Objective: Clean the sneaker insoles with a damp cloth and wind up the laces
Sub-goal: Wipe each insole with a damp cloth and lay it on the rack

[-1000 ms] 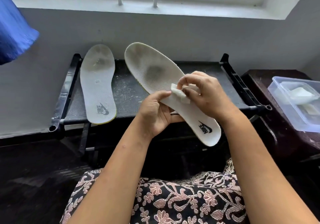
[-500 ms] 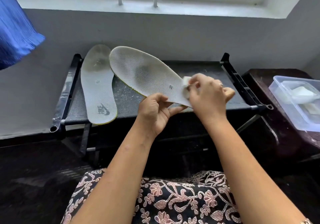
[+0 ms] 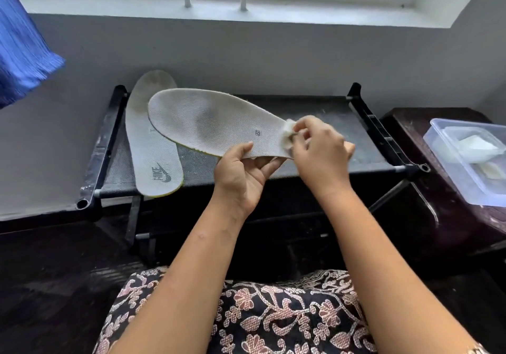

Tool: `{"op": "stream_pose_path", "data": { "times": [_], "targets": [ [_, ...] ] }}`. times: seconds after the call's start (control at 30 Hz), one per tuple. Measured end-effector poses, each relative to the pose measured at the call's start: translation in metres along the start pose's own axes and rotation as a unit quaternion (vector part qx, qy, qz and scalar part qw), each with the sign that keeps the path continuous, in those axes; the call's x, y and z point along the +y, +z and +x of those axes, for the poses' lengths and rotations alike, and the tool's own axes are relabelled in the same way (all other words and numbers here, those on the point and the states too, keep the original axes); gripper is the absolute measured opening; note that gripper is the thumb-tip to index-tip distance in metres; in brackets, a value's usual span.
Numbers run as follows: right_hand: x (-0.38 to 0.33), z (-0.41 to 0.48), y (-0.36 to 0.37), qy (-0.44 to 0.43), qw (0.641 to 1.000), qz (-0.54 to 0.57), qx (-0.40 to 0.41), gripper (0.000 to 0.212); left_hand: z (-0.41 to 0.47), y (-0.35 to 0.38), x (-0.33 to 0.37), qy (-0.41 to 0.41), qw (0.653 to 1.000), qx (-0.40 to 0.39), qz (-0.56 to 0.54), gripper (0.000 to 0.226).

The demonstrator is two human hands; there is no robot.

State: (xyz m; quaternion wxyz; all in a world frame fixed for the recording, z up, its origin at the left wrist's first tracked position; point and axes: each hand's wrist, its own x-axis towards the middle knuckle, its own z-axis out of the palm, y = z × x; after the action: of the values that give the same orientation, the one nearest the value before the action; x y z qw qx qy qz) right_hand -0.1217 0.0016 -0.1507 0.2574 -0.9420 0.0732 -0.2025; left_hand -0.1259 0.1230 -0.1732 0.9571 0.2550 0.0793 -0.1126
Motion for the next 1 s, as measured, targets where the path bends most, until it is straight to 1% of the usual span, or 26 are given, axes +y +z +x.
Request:
{"op": "stream_pose_path", "data": {
  "times": [0.07,0.1,0.13,0.2,0.3,0.37,0.4,0.47,0.53,0.57,0.67,0.8,0.87,0.93,1.0],
  "targets": [
    [0.023,0.01,-0.007,0.087,0.996,0.014,-0.02,0.01,0.0,-0.002,0.004,0.008,1.0,0.005,-0.026,0.023],
    [0.031,0.013,-0.011,0.119,0.991,0.049,-0.025,0.005,0.001,-0.003,0.006,0.009,0.999,0.004,-0.04,0.022],
    [0.035,0.016,-0.015,0.133,0.987,0.085,-0.017,0.004,0.002,-0.003,0.008,0.008,0.999,0.002,-0.049,0.021],
    [0.033,0.018,-0.018,0.112,0.987,0.119,0.001,0.007,0.002,-0.001,0.008,0.0,0.999,0.003,-0.048,0.019],
    [0.02,0.014,-0.013,0.063,0.982,0.179,-0.016,0.005,0.0,0.002,0.002,-0.012,1.0,-0.005,-0.024,0.013],
    [0.013,0.009,-0.006,0.041,0.979,0.196,-0.028,0.0,0.001,0.0,0.002,-0.011,1.0,-0.023,-0.013,0.011],
    [0.01,0.007,-0.003,0.028,0.98,0.196,-0.036,0.003,0.001,-0.002,0.003,-0.013,0.999,-0.033,-0.002,0.015],
    [0.003,0.002,0.0,0.007,0.978,0.2,-0.067,0.008,0.0,-0.004,0.002,-0.034,0.997,-0.053,0.032,0.03],
    [-0.005,-0.003,0.002,-0.017,0.978,0.185,-0.093,0.009,-0.002,-0.002,0.0,-0.055,0.995,-0.051,0.059,0.042],
    [-0.008,-0.005,0.004,-0.031,0.98,0.17,-0.096,0.009,-0.003,-0.001,-0.001,-0.059,0.995,-0.041,0.063,0.044],
    [-0.013,-0.01,0.008,-0.051,0.988,0.117,-0.092,0.006,-0.002,-0.002,-0.002,-0.057,0.996,-0.024,0.065,0.044],
    [-0.007,-0.006,0.005,-0.07,0.992,0.09,-0.059,0.009,-0.003,0.0,-0.005,-0.029,0.999,0.003,0.043,0.04],
    [0.01,0.003,0.002,-0.058,0.995,0.075,-0.037,0.011,-0.003,0.001,-0.005,-0.008,1.0,0.011,0.025,0.036],
    [0.031,0.012,-0.004,-0.024,0.999,0.043,-0.016,0.012,-0.001,0.0,-0.002,0.007,0.999,0.022,0.023,0.03],
    [0.044,0.017,-0.013,-0.001,0.999,0.042,0.015,0.01,0.0,0.0,0.0,0.023,0.999,0.027,0.026,0.026]
  ]
}}
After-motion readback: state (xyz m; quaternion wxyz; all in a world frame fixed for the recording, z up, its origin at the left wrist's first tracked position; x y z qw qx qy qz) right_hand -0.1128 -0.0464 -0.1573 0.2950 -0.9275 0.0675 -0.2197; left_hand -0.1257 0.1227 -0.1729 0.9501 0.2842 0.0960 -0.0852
